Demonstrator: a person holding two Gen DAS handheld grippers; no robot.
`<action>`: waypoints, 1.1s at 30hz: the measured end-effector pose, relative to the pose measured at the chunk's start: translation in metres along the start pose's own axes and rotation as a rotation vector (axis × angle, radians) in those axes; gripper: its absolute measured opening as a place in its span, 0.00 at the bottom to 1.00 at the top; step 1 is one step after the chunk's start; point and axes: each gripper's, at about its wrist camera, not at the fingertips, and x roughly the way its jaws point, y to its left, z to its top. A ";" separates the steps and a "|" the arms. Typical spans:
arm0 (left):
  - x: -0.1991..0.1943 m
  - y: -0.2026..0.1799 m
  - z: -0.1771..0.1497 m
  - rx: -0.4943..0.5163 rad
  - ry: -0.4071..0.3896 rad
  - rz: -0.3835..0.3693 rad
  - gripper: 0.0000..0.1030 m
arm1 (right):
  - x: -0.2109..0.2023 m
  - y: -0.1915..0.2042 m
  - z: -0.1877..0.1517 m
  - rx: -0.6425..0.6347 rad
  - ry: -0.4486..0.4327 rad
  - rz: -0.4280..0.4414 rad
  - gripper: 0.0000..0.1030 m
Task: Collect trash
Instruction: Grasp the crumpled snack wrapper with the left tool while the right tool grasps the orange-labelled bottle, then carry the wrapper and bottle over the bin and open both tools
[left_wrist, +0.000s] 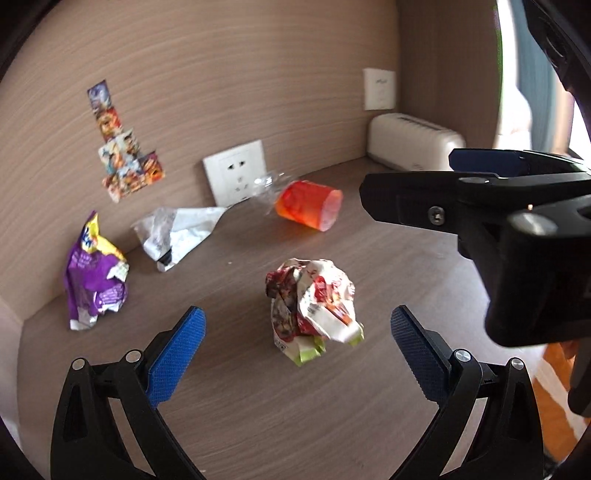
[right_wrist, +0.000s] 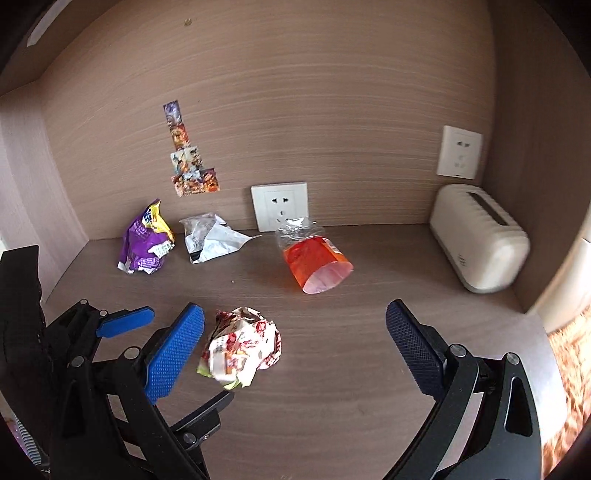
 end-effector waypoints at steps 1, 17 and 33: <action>0.006 -0.001 0.002 -0.015 0.016 0.024 0.95 | 0.007 -0.004 0.002 -0.012 0.011 0.020 0.95; 0.067 -0.006 0.017 -0.182 0.142 0.180 0.95 | 0.128 -0.047 0.034 -0.157 0.154 0.228 0.96; 0.095 0.014 0.022 -0.299 0.150 0.126 0.48 | 0.187 -0.042 0.040 -0.238 0.213 0.234 0.71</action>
